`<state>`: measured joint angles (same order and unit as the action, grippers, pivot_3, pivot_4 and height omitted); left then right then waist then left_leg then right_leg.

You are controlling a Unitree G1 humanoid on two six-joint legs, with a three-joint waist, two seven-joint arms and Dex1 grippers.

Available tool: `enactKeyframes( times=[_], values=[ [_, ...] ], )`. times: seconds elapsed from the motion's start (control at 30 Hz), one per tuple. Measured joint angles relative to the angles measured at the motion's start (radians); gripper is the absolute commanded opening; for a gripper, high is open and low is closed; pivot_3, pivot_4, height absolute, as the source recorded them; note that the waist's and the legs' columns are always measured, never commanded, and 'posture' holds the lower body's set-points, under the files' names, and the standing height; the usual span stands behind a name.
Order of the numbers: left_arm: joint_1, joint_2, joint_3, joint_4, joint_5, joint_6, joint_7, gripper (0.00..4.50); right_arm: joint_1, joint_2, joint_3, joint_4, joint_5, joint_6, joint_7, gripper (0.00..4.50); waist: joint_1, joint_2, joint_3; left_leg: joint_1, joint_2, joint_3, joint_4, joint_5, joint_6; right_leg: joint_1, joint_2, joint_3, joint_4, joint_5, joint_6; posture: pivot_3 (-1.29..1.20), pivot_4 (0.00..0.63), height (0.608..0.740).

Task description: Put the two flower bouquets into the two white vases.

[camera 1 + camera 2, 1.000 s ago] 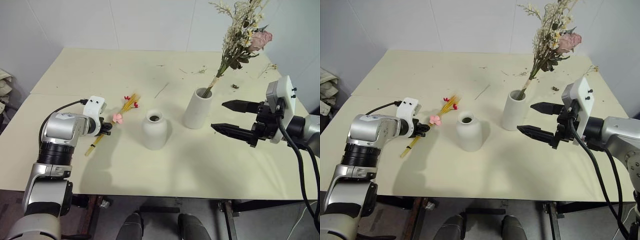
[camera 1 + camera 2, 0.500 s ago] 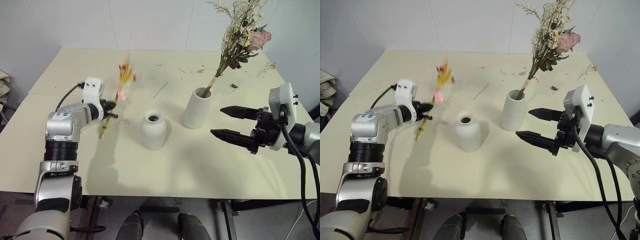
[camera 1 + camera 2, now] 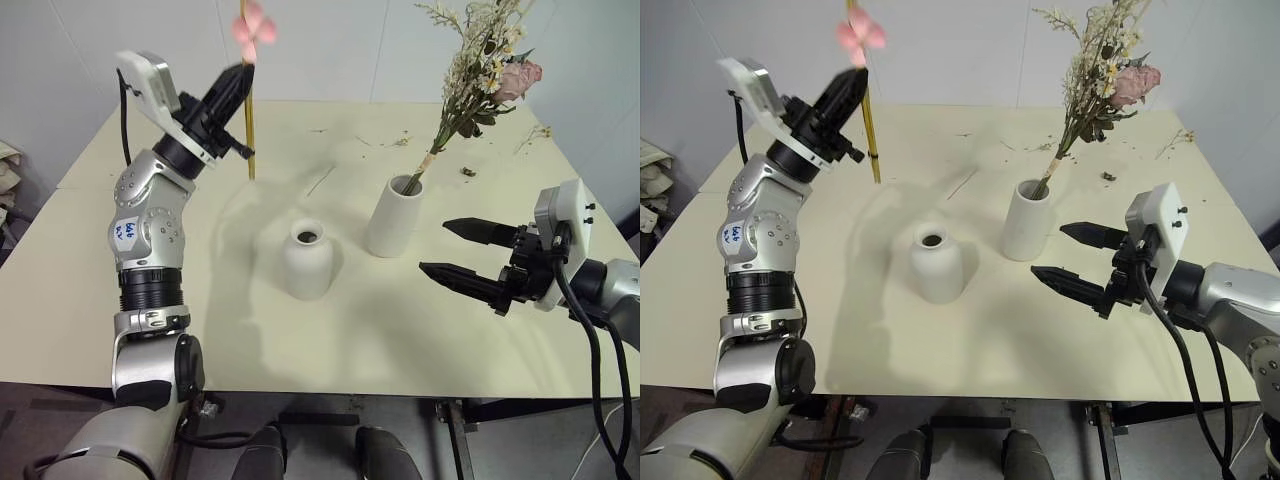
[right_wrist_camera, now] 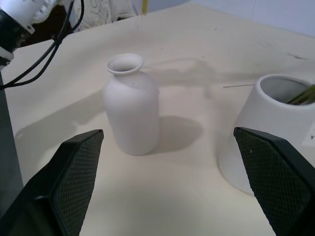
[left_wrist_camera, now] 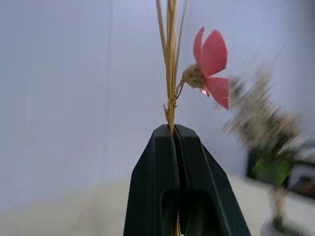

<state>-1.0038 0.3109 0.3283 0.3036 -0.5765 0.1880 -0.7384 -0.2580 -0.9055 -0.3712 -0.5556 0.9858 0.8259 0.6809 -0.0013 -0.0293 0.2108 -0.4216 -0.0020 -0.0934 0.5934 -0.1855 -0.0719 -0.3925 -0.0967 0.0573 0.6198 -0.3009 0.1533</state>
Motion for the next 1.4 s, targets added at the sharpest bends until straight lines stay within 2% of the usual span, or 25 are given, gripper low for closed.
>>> enactKeyframes(
  times=[0.2,0.3,0.5,0.83,1.1,1.4],
  values=[
    [0.0,-0.009,-0.006,-0.002,-0.131,0.054,-0.194,0.02,0.023,0.022,-0.003,-0.029,-0.001,-0.02,-0.035,4.5,-0.002,0.0,0.0,0.0,0.0,0.0,0.001,0.0,0.0,0.0,0.001,0.0,0.001,0.0,0.0,0.0,0.15,0.74],
    [0.0,0.023,-0.027,0.028,-0.143,0.098,-0.283,0.02,0.047,0.036,-0.011,-0.041,-0.002,-0.029,-0.051,4.5,-0.002,0.0,0.0,0.0,0.0,0.0,0.001,0.0,0.001,0.0,0.001,0.0,0.0,0.0,0.0,0.0,0.15,0.74],
    [-0.005,0.026,-0.048,0.073,-0.146,0.129,-0.38,0.02,0.078,0.044,-0.028,-0.068,-0.002,-0.043,-0.07,4.5,-0.001,0.0,0.0,0.0,0.0,-0.001,0.001,0.0,0.001,0.0,0.001,0.0,0.0,0.0,0.0,0.0,0.15,0.74],
    [0.001,-0.055,-0.041,0.062,-0.193,0.158,-0.364,0.02,0.094,0.056,-0.029,-0.083,-0.001,-0.046,-0.097,4.5,-0.002,0.0,0.0,0.0,0.0,-0.001,0.001,0.0,0.001,0.0,0.001,0.0,0.0,0.0,0.0,0.0,0.15,0.74],
    [0.092,-0.048,-0.082,0.018,-0.191,0.183,-0.364,0.02,0.109,0.056,-0.03,-0.09,0.002,-0.057,-0.105,4.5,0.0,0.0,0.0,0.0,0.0,-0.001,0.001,0.0,0.001,0.0,0.001,0.0,0.0,0.0,0.0,0.0,0.15,0.74],
    [0.129,-0.048,-0.106,0.019,-0.158,0.139,-0.375,0.02,0.107,0.056,-0.03,-0.089,0.003,-0.061,-0.105,4.5,0.0,0.0,0.0,0.0,0.0,-0.001,0.001,0.0,0.001,0.0,0.001,0.0,0.0,0.0,-0.001,0.0,0.15,0.74]
  ],
)
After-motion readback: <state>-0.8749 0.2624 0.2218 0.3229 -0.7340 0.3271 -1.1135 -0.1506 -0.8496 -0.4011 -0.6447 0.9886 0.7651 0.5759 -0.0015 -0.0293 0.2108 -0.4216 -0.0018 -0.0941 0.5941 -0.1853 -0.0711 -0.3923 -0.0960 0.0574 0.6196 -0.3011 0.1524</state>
